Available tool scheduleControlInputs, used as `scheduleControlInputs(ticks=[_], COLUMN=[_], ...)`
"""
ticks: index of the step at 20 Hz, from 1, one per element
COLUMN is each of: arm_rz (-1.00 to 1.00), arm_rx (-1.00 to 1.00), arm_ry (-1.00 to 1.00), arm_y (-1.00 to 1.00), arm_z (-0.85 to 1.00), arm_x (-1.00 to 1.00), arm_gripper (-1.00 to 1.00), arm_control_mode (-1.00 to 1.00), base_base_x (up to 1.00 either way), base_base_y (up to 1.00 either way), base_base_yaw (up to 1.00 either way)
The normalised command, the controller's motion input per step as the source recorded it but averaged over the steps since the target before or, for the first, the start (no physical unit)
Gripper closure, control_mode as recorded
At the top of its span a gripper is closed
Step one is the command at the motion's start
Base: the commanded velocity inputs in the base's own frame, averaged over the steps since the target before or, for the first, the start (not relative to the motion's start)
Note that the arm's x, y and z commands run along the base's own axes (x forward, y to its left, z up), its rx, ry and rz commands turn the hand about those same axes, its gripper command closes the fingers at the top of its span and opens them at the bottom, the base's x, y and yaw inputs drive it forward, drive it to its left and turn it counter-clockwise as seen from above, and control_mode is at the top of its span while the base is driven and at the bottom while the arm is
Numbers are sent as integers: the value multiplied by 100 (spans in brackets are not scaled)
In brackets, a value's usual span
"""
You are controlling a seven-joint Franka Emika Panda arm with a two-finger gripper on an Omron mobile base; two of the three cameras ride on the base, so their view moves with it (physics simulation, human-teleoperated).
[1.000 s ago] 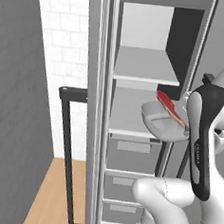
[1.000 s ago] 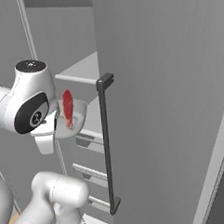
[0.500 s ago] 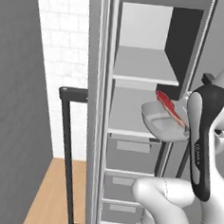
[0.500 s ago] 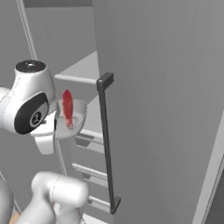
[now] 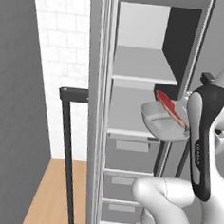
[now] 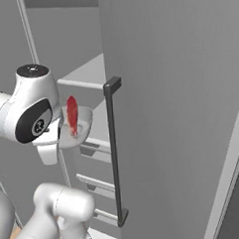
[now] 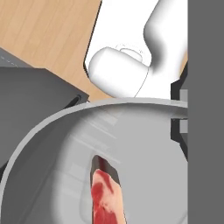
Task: Take the meat container that has the steak and place it on the second highest rack of the freezer. Then take the vegetable container that has the mushroom and corn and place it on the highest rack of the freezer.
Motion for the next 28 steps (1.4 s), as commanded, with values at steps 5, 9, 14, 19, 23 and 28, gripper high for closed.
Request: scheduleControlInputs(ticks=[5, 9, 14, 19, 23, 28], arm_rz=[0, 0, 0, 0, 0, 0], arm_rx=[0, 0, 0, 0, 0, 0], arm_ry=[0, 0, 0, 0, 0, 0], arm_y=[0, 0, 0, 0, 0, 0], arm_z=[0, 0, 0, 0, 0, 0], arm_x=[0, 0, 0, 0, 0, 0], arm_gripper=[100, 100, 100, 100, 100, 100], arm_control_mode=[100, 100, 100, 100, 100, 100], base_base_x=[-4, -10, 0, 2, 0, 5], base_base_y=[80, 73, -16, -18, -42, -26], base_base_yaw=[-1, 0, 0, 0, 1, 4])
